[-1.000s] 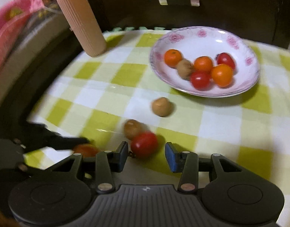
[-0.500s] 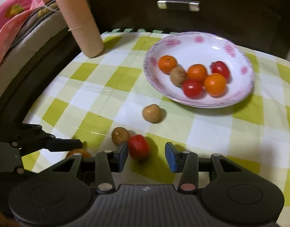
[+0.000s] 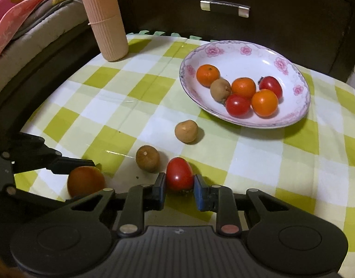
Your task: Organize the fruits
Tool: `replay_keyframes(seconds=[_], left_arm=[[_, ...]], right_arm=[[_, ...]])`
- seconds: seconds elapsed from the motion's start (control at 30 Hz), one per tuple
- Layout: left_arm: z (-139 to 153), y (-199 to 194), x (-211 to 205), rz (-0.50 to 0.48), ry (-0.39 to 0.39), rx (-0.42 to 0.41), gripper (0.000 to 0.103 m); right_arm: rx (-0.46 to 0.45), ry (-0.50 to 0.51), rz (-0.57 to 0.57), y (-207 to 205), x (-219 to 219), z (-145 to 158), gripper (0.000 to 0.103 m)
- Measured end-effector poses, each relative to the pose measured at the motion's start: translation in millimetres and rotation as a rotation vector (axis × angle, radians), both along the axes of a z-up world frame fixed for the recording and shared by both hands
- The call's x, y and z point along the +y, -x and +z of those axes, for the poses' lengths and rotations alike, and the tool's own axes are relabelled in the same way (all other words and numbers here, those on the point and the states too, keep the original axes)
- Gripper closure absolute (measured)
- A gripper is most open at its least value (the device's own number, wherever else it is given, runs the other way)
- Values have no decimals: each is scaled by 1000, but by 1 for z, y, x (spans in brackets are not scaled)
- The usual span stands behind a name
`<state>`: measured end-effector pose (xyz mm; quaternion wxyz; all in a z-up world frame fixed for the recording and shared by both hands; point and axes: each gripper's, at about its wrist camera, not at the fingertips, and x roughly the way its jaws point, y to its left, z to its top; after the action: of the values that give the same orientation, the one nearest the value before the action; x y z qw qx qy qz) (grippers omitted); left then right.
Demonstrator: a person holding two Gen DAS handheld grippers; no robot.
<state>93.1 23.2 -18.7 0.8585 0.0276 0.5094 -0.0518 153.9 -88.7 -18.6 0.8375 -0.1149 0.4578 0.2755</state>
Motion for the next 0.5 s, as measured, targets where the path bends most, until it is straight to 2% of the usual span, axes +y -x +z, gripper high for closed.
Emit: replay_keyframes(seconds=[0.33, 0.5], left_arm=[[0, 8, 0, 4, -9, -10, 51], [-1, 11, 3, 15, -15, -15, 45]], right_arm=[[26, -38, -63, 4, -19, 4, 79], [37, -48, -78, 6, -21, 4, 79]])
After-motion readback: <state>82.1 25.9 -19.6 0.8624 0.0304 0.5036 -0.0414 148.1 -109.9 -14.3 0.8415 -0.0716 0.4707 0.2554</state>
